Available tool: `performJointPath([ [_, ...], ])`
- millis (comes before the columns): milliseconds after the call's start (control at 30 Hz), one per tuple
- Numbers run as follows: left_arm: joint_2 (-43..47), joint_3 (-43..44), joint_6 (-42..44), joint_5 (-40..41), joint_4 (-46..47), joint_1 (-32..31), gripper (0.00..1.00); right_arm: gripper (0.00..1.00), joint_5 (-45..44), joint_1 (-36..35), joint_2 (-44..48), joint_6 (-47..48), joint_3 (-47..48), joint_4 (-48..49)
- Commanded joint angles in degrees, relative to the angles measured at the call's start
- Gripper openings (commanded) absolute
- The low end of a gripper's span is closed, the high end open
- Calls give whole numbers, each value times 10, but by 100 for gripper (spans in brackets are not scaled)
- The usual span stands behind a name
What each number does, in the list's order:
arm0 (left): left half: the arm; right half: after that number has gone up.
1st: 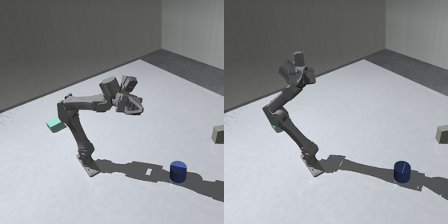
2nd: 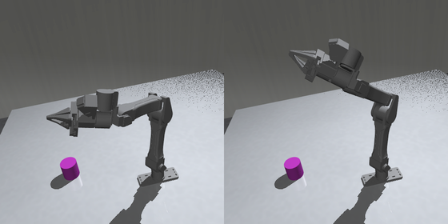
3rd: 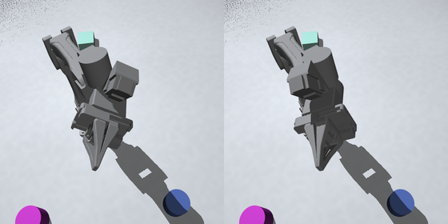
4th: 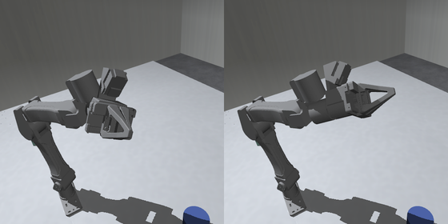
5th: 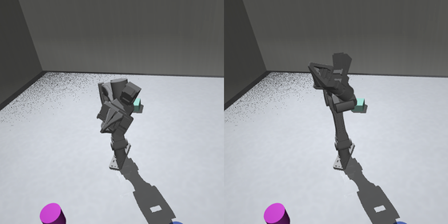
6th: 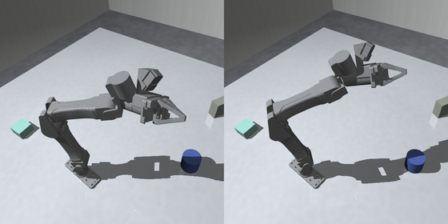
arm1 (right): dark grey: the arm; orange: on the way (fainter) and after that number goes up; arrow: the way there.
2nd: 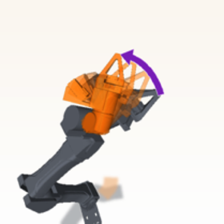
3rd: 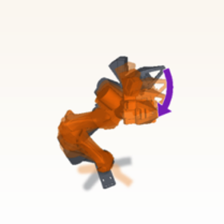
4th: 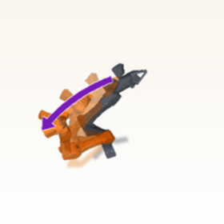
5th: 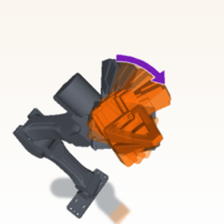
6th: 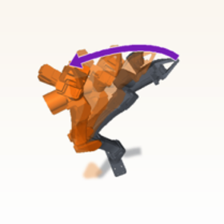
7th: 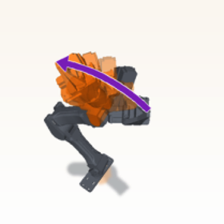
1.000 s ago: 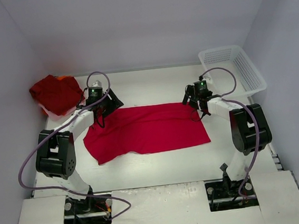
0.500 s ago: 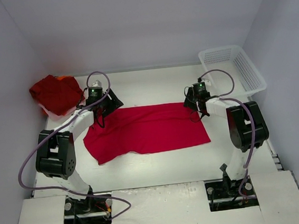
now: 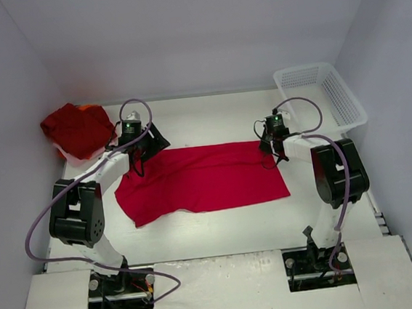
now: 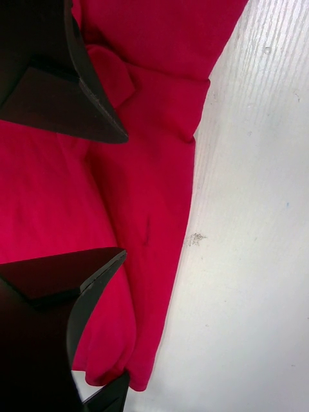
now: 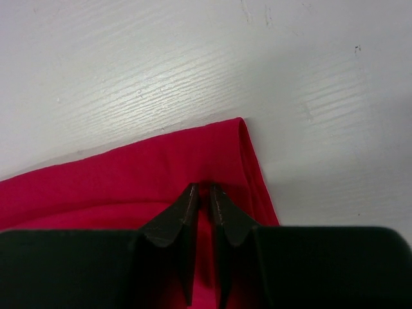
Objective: Fold and stack the t-shirts
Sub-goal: Fold the tshirt
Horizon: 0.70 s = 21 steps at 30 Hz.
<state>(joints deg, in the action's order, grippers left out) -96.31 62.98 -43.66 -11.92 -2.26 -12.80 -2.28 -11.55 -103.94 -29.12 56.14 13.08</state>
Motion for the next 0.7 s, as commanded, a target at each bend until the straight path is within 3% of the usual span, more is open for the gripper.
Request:
performJointPath([
  [0,37,2,9,5,24,-1,60,9,-7,5,29,-1,4,16],
  [167,43,-6,7,5,24,-2,60,3,-6,4,66,6,0,-1],
  [667,89,-22,6,9,-4,-2,60,0,-10,-1,202,27,-88,-53],
])
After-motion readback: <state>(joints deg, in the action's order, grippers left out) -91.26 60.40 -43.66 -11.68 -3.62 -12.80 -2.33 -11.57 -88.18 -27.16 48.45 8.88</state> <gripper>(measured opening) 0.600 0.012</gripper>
